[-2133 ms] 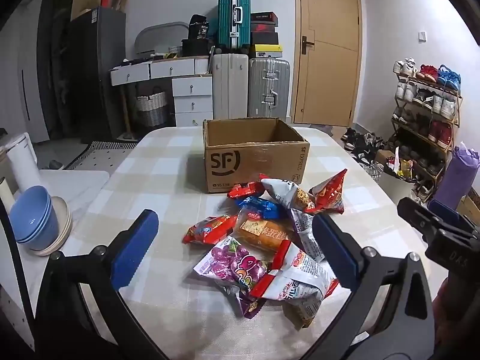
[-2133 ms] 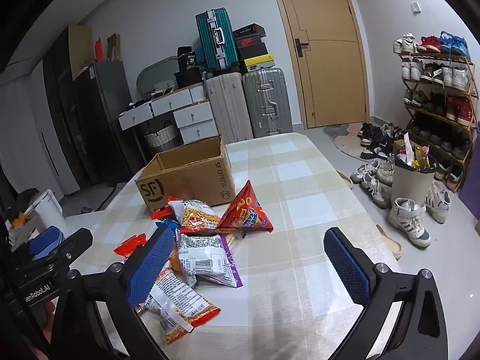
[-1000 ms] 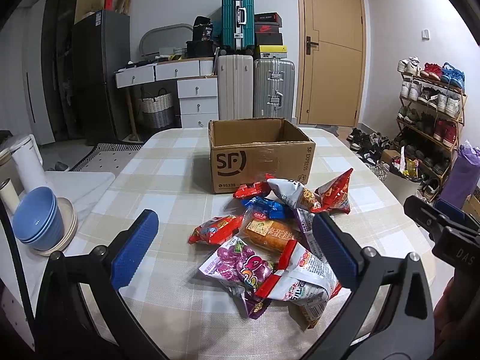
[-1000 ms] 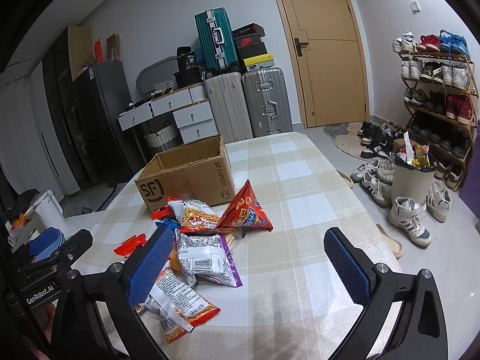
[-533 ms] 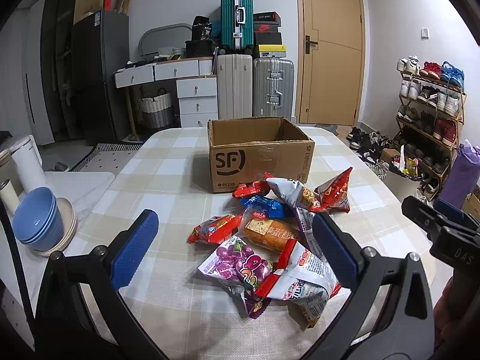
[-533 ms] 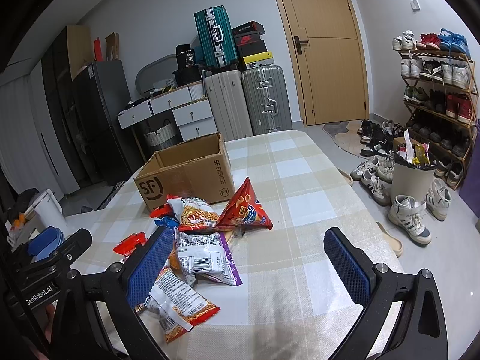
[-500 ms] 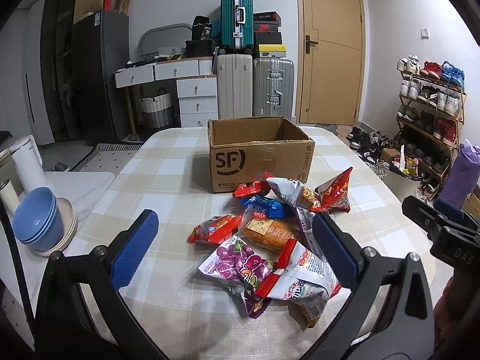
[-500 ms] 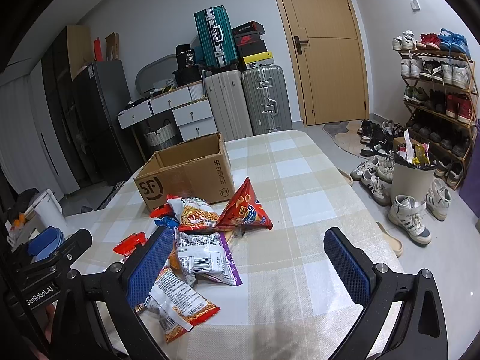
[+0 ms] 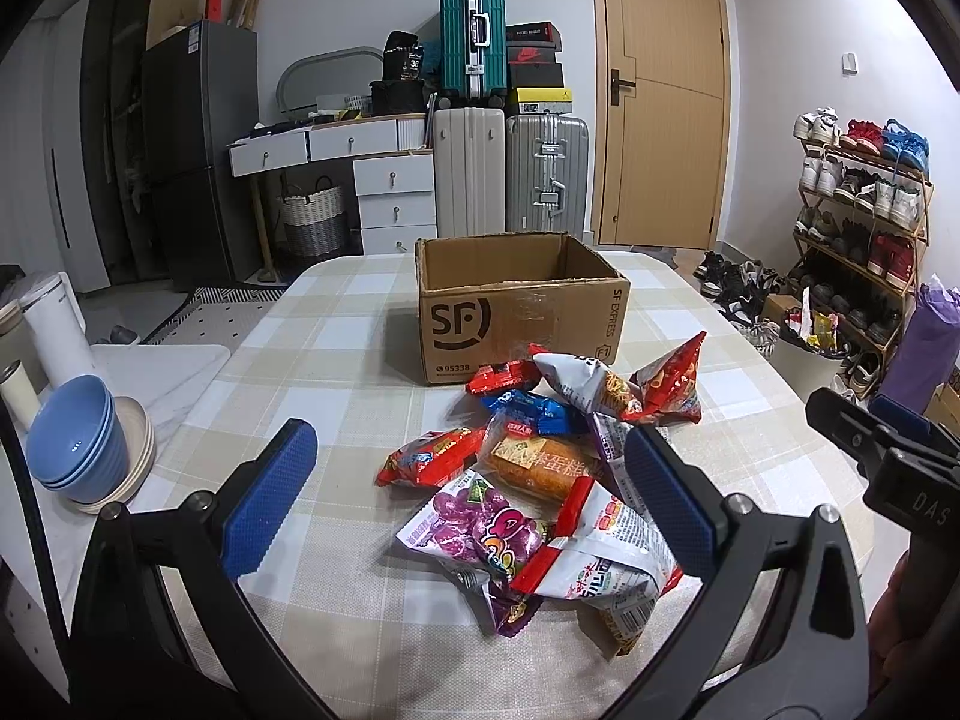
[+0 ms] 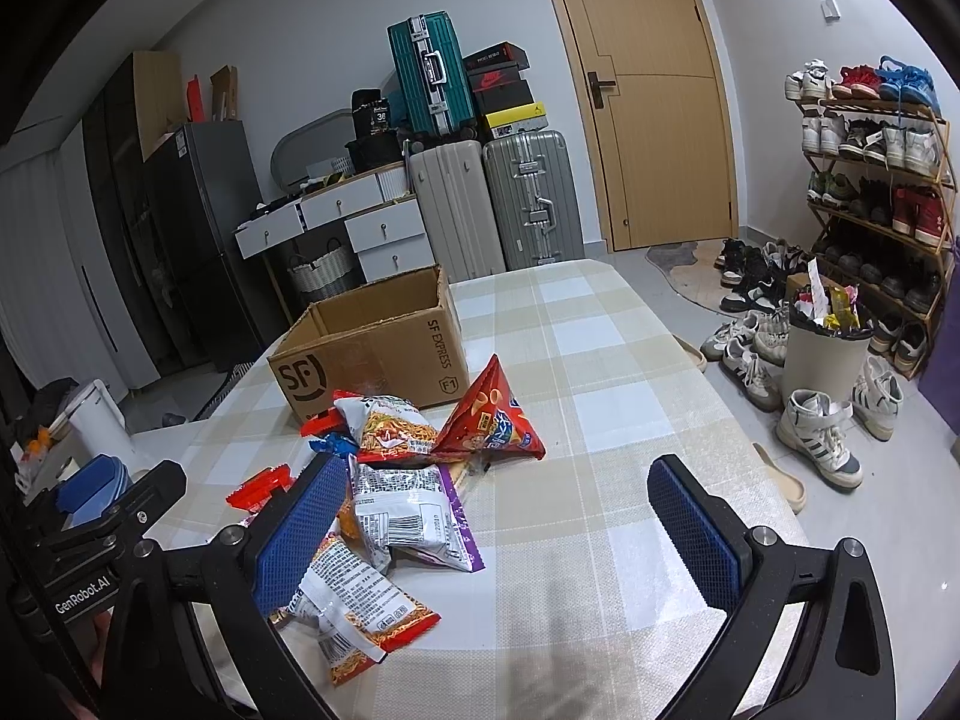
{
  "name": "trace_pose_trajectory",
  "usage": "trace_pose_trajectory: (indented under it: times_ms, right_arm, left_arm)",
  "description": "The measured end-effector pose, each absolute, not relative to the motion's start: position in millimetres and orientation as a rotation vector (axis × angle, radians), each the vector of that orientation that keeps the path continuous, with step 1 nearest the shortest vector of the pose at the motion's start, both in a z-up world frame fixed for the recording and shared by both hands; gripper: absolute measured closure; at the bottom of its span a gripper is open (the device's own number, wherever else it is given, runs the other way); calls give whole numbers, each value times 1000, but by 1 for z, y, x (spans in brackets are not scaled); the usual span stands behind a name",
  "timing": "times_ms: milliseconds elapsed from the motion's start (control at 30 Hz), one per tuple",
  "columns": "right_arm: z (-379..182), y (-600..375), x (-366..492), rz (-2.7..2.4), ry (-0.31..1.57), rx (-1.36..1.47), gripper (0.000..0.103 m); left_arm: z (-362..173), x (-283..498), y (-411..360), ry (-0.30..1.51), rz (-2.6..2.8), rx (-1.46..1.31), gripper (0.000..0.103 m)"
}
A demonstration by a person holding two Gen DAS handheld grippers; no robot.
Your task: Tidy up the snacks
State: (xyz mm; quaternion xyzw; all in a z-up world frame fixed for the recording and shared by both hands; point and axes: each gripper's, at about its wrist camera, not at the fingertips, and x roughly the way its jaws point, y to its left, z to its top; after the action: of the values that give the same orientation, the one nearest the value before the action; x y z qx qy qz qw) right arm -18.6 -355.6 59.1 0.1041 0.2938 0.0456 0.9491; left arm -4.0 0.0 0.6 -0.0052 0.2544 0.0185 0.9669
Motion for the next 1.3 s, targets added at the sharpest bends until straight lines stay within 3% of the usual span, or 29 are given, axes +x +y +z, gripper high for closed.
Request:
trace_pose_trajectory:
  times_ms: [500, 833, 1033, 1167, 1300]
  right_arm:
    - [54, -355, -17, 118, 616, 220, 1]
    - [33, -322, 1, 364, 749, 206, 1]
    - [5, -253, -1, 488, 843, -67, 1]
    - [-19, -219, 2, 502, 886, -238, 10]
    - [-33, -215, 14, 507, 937, -237, 17]
  left_arm:
    - [0, -5, 8, 503, 61, -16, 1]
    - [-2, 20, 110, 619, 93, -204, 1]
    - [-11, 23, 133, 660, 118, -203, 1]
    - [-16, 25, 132, 692, 102, -219, 1]
    - [-21, 28, 118, 732, 87, -201, 1]
